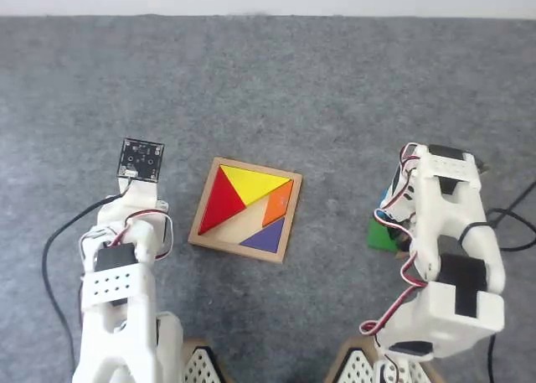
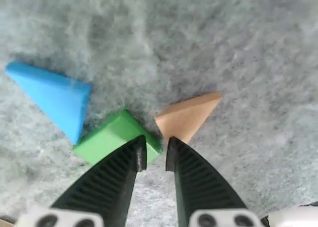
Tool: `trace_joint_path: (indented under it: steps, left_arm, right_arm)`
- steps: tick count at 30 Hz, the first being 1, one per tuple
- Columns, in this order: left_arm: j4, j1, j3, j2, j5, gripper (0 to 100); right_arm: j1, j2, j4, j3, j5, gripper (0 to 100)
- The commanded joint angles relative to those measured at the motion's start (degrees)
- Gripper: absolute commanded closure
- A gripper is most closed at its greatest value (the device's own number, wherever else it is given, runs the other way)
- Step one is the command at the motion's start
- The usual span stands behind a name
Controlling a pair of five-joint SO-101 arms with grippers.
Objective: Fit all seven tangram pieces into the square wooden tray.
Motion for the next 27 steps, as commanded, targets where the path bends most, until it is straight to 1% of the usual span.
trace_joint_path:
  steps: [1, 2, 3, 4, 5, 8, 9, 10, 12, 14, 15, 19, 22, 25, 27]
  left_arm:
    - [0.18, -0.18, -0.48, -1.93, -0.53, 99]
    - [0.18, -0.18, -0.48, -1.93, -0.53, 99]
    - [0.18, -0.18, -0.48, -1.93, -0.53, 99]
    - [0.18, -0.18, -0.48, -1.93, -0.53, 99]
    - [0.18, -0.18, -0.48, -1.93, -0.53, 99]
    - [0.26, -0.18, -0.48, -1.93, -0.53, 99]
    - [0.26, -0.18, -0.48, -1.93, -0.53, 99]
    - [0.26, -0.18, -0.48, -1.93, -0.53, 99]
    - [0.26, -0.18, -0.48, -1.93, -0.53, 99]
    - [0.26, -0.18, -0.48, -1.93, -0.53, 99]
    - [0.26, -0.18, -0.48, -1.93, -0.53, 99]
    - [0.44, -0.18, -0.13, -1.93, -0.53, 99]
    - [2.2, -0.18, -0.13, -1.93, -1.76, 99]
    - [2.37, -0.09, 0.4, -1.93, -4.92, 99]
    - [2.11, -0.09, 0.66, -1.93, -5.98, 99]
  right_arm:
    - [4.0, -3.65, 2.33, -3.78, 2.02, 92.9]
    - [5.14, -5.67, 2.33, -3.78, 5.54, 92.9]
    - [6.37, -7.96, 2.33, -3.78, 11.96, 92.9]
    - [7.69, -10.59, 2.07, -3.78, 21.27, 92.9]
    - [8.57, -13.49, 1.27, -3.78, 32.88, 92.5]
    - [11.74, -20.88, -1.19, -3.69, 73.32, 89.0]
    - [12.35, -22.55, -1.27, -3.69, 85.01, 89.4]
    - [12.35, -23.6, -0.48, -3.6, 93.98, 90.3]
    - [13.05, -24.4, 2.33, -2.55, 108.92, 90.6]
    - [13.58, -24.31, 3.74, -0.79, 123.08, 88.2]
    - [13.93, -24.04, 3.38, 0.26, 128.79, 86.0]
    - [14.29, -22.64, 2.77, 1.93, 142.42, 75.6]
    - [15.08, -20.7, 4.18, 2.02, 154.2, 71.1]
    - [15.16, -19.3, 6.46, 2.2, 161.76, 70.1]
    - [15.08, -18.59, 7.78, 2.29, 165.1, 70.1]
